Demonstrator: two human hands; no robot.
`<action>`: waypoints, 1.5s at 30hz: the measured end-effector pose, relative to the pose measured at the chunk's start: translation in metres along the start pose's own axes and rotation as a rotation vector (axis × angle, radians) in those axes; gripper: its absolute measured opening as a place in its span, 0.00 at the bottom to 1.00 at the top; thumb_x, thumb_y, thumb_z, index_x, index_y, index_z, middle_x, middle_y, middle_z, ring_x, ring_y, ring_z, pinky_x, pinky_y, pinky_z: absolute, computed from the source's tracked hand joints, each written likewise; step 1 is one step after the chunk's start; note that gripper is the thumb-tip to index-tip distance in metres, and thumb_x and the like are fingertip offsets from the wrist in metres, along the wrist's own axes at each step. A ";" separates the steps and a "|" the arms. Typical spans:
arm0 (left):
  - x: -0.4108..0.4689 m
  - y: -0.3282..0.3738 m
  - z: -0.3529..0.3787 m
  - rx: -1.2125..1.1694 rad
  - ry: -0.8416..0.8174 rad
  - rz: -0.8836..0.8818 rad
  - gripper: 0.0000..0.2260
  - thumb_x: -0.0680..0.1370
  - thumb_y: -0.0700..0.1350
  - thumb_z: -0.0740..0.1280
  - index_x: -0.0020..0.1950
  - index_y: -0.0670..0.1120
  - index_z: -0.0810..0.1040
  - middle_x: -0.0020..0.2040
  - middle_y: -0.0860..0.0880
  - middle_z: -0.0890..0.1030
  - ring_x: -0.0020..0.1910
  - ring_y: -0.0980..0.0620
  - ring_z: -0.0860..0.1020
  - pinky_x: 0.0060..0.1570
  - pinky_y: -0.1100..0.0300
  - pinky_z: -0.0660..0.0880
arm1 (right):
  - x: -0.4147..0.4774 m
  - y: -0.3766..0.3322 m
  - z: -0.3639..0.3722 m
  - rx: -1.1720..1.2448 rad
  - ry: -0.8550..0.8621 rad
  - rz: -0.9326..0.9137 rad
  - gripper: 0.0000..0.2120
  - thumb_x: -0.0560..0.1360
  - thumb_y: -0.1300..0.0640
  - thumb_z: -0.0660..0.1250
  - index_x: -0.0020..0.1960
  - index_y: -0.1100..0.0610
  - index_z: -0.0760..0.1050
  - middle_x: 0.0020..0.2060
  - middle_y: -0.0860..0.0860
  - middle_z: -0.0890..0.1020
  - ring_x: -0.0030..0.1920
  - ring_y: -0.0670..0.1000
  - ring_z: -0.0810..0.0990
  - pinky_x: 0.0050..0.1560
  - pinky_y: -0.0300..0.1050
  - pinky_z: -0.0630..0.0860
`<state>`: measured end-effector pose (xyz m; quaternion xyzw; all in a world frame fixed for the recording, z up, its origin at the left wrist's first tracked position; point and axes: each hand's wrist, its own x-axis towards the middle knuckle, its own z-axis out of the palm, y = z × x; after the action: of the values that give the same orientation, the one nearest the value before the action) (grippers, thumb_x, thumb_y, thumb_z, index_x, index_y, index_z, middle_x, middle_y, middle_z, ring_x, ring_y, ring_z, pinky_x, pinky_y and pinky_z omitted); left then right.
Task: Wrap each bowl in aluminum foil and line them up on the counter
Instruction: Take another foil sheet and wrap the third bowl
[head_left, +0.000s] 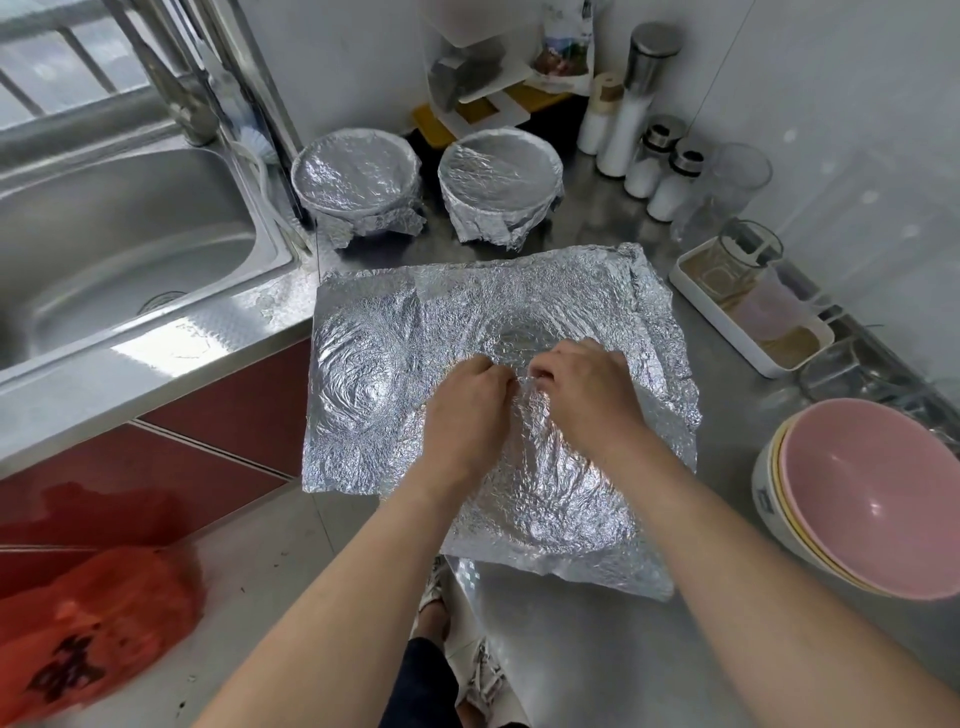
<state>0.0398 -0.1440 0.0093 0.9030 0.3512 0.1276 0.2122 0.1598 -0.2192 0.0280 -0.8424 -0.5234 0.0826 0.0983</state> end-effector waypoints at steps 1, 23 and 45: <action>0.000 0.002 -0.002 -0.001 0.004 0.013 0.11 0.82 0.46 0.62 0.52 0.42 0.82 0.45 0.46 0.78 0.43 0.45 0.76 0.41 0.53 0.72 | -0.001 0.001 -0.003 -0.003 0.008 -0.006 0.05 0.78 0.57 0.64 0.49 0.50 0.77 0.45 0.45 0.77 0.48 0.49 0.71 0.47 0.46 0.61; -0.015 0.012 0.004 0.035 -0.034 0.319 0.09 0.76 0.45 0.71 0.56 0.47 0.83 0.52 0.49 0.83 0.51 0.48 0.79 0.63 0.45 0.72 | -0.065 0.006 -0.011 0.160 -0.072 0.359 0.07 0.76 0.54 0.67 0.54 0.49 0.76 0.47 0.44 0.81 0.50 0.50 0.78 0.51 0.47 0.62; -0.033 0.006 -0.001 0.007 0.105 0.299 0.05 0.75 0.43 0.72 0.48 0.44 0.85 0.43 0.48 0.81 0.42 0.46 0.77 0.32 0.54 0.76 | -0.071 -0.007 -0.008 0.107 -0.036 0.280 0.04 0.75 0.62 0.66 0.46 0.53 0.75 0.41 0.48 0.81 0.42 0.51 0.77 0.44 0.47 0.74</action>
<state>0.0188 -0.1706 0.0098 0.9381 0.2237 0.2036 0.1688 0.1248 -0.2809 0.0404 -0.8991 -0.3972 0.1383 0.1213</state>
